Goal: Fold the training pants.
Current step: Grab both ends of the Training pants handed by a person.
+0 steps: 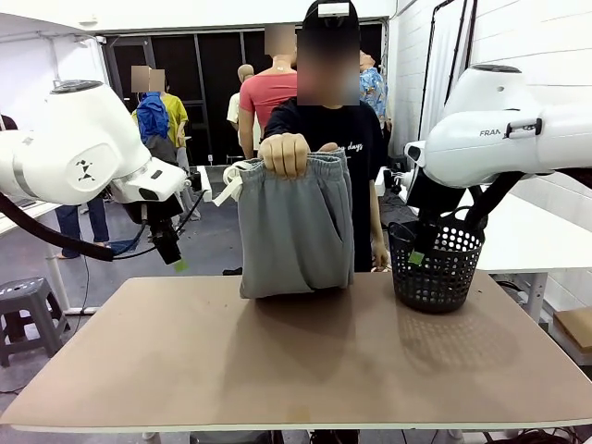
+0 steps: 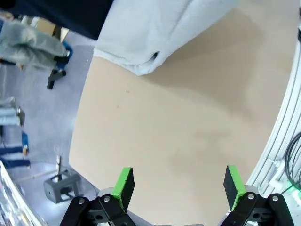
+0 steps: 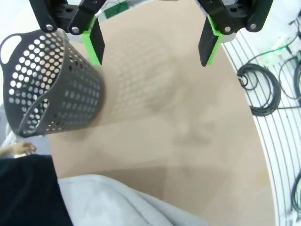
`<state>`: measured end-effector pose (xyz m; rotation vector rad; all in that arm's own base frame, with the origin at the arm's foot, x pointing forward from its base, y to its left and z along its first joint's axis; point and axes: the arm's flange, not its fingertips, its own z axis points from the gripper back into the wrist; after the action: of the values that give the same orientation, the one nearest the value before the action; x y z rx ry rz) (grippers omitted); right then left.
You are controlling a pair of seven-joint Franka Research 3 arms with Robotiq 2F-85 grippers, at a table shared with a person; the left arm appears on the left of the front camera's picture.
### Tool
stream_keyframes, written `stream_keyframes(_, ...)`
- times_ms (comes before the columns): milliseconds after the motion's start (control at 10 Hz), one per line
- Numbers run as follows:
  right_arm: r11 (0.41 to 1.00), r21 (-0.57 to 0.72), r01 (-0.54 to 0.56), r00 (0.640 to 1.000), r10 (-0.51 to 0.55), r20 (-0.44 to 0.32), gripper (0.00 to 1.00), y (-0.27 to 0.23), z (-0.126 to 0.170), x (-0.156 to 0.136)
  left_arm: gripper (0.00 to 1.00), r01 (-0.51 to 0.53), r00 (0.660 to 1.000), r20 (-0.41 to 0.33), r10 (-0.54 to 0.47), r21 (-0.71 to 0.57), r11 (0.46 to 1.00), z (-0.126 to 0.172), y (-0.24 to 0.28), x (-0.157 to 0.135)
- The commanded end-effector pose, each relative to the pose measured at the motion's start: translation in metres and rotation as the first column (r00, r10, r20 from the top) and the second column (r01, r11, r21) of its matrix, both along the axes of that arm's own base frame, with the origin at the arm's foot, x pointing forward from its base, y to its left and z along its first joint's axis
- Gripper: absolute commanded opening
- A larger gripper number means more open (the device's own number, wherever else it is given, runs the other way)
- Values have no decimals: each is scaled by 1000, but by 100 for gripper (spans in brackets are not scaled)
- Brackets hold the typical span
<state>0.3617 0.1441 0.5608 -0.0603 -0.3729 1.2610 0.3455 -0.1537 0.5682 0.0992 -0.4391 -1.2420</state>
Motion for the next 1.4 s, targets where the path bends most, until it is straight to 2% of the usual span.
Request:
stream_keyframes(0, 999, -44, -19, 999, 21, 28, 100, -5, 3, 4, 100, 109, 994, -29, -110, -38, 993, 4, 10, 6)
stream_keyframes(100, 1000, 0, 0, 1000, 0, 0, 100, 0, 0, 0, 100, 0, 1000, 0, 0, 0, 1000, 0, 0, 0)
stream_keyframes(500, 1000, 0, 0, 1000, 0, 0, 100, 0, 0, 0, 100, 0, 1000, 0, 0, 0, 1000, 0, 0, 0)
stream_keyframes(600, 1000, -8, -13, 1000, 13, 5, 100, -1, 1, 1, 100, 26, 1000, -4, -26, -3, 1000, -1, 0, 1)
stream_keyframes(700, 995, -41, -88, 996, 89, 9, 100, -8, -6, 11, 100, 148, 988, 26, -149, 40, 988, -10, 10, 4)
stream_keyframes(900, 977, -48, -206, 978, 205, -24, 100, -13, -20, 20, 100, 358, 932, 47, -360, 39, 933, -23, 20, 11)
stream_keyframes(1100, 946, -39, -323, 946, 323, -21, 100, -17, -27, 26, 100, 453, 890, 51, -454, 33, 891, -33, 26, 22)
stream_keyframes(1300, 929, 2, -370, 929, 370, 1, 100, -17, -38, 34, 100, 469, 881, 52, -470, 28, 883, -42, 28, 37)
